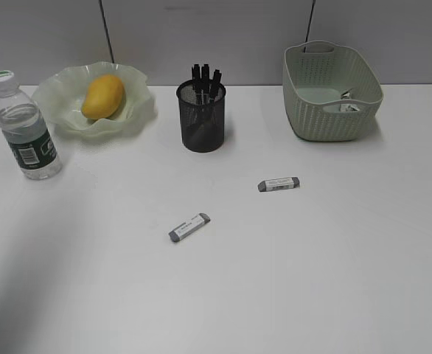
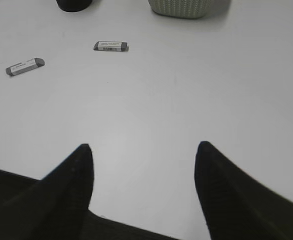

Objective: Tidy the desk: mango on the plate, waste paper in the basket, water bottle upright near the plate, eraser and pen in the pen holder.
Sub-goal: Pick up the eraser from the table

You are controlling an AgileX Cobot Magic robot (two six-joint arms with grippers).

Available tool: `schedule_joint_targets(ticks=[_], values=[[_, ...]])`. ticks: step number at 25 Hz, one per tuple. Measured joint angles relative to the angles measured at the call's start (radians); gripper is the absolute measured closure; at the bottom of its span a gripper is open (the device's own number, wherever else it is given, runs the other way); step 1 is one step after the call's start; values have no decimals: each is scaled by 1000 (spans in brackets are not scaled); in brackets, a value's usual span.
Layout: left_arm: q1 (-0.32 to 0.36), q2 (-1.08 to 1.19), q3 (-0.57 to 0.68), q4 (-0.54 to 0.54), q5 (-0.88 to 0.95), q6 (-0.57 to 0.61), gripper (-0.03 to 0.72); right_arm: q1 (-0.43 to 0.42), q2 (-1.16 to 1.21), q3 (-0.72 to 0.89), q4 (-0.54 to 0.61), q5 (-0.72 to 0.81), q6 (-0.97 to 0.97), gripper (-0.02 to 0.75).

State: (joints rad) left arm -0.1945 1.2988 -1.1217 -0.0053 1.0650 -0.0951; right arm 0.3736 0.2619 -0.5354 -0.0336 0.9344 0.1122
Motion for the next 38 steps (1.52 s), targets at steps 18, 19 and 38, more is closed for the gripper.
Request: schedule_joint_targets(ticks=[18,19,38], values=[[49,-817,465,-12,-91,10,232,0,0,0,0,0,0,232],[49,-864,471,-10,-88,10,232,0,0,0,0,0,0,232],[49,-1180,594,18,-3,14,260,0,116,-1,0,0,0,233]])
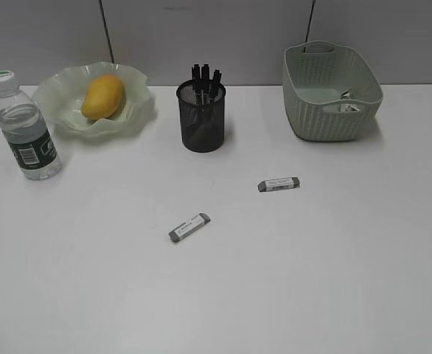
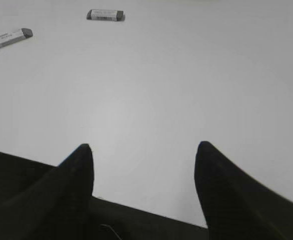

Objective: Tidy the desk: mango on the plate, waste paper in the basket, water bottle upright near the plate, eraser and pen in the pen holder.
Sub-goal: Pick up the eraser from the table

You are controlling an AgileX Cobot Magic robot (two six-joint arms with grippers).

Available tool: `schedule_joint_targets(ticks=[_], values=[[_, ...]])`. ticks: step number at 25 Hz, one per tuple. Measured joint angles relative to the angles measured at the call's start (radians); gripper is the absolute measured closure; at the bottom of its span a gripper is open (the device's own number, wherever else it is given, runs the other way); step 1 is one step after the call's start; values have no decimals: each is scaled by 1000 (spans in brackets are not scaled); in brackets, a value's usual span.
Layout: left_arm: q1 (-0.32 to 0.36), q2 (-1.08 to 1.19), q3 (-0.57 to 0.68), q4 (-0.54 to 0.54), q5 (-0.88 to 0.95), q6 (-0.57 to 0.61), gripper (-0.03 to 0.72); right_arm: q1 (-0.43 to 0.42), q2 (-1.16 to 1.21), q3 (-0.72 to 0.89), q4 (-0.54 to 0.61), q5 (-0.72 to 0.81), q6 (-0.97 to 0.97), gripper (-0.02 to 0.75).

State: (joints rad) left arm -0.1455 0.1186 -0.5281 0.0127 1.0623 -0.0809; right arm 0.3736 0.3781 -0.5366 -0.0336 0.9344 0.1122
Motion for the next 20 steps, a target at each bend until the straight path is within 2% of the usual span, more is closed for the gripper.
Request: schedule_joint_targets(ticks=[8,20], values=[[0,0,1,0,1,4,281,0,326,-100,-13,-43,24,232],[0,-125,1,0,3,7,282,0,1044,-472,-30,-85,308,238]])
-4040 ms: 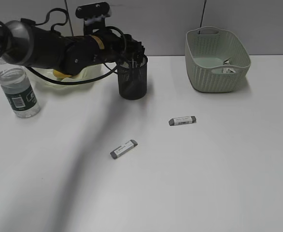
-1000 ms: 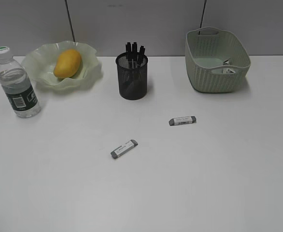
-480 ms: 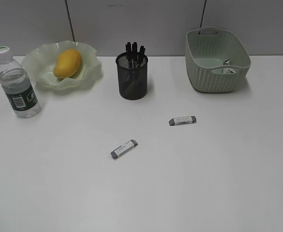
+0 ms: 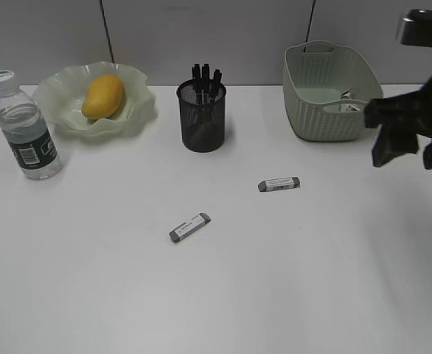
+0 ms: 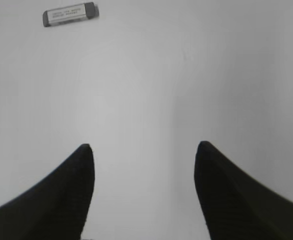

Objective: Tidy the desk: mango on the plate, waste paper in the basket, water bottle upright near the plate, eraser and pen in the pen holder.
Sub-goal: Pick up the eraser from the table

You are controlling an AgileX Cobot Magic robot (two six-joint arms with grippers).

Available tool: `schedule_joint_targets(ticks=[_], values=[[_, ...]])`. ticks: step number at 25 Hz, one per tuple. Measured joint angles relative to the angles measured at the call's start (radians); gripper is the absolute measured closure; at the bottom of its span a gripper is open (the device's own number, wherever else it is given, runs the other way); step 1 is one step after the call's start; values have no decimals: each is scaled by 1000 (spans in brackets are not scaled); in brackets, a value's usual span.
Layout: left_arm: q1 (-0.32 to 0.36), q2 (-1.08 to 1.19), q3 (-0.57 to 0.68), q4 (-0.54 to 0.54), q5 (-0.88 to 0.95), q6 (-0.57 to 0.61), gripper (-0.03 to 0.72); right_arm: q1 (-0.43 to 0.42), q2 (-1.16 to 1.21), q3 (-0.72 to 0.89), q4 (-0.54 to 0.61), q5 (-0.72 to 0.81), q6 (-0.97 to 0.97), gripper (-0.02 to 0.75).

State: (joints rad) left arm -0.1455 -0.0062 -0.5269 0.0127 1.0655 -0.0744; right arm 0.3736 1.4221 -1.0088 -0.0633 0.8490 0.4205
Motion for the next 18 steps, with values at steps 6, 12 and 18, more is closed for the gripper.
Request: schedule_joint_targets(ticks=[6,12,18], values=[[0,-1,2,0,2,0,284,5,277,-221,18,6,127,240],[0,-1,2,0,2,0,284,77,500,-432,20,62,247,239],[0,-1,2,0,2,0,284,135,664,-587,57,119,382,239]])
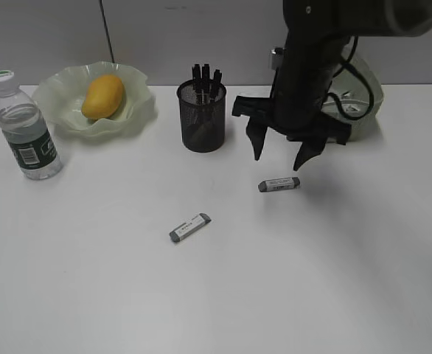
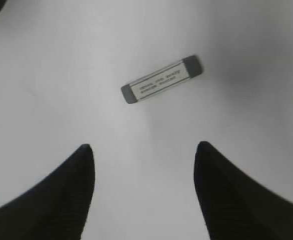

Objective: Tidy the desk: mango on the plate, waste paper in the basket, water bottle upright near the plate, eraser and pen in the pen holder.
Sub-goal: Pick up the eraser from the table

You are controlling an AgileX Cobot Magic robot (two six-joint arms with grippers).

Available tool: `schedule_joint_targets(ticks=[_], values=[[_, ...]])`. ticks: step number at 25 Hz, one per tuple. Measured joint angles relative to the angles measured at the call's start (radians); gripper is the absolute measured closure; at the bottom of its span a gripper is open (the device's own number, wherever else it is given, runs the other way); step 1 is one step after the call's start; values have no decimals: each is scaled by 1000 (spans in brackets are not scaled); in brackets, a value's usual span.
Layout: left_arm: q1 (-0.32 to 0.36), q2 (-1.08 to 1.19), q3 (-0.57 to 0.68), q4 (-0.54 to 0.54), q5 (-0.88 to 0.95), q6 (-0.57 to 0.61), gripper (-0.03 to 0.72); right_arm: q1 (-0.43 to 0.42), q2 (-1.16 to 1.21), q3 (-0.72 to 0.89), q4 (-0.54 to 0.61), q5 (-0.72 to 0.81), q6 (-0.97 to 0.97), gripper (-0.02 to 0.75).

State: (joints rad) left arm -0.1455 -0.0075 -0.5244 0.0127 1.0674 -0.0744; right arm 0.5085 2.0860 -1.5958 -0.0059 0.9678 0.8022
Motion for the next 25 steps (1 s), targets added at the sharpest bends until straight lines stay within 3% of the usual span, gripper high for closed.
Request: schedule_joint_targets(ticks=[13,25], values=[[0,0,0,0,0,0,284,4,131,-44,-43,1,438,239],[0,0,0,0,0,0,284,-6,216,-71,-76,-61,579,239]])
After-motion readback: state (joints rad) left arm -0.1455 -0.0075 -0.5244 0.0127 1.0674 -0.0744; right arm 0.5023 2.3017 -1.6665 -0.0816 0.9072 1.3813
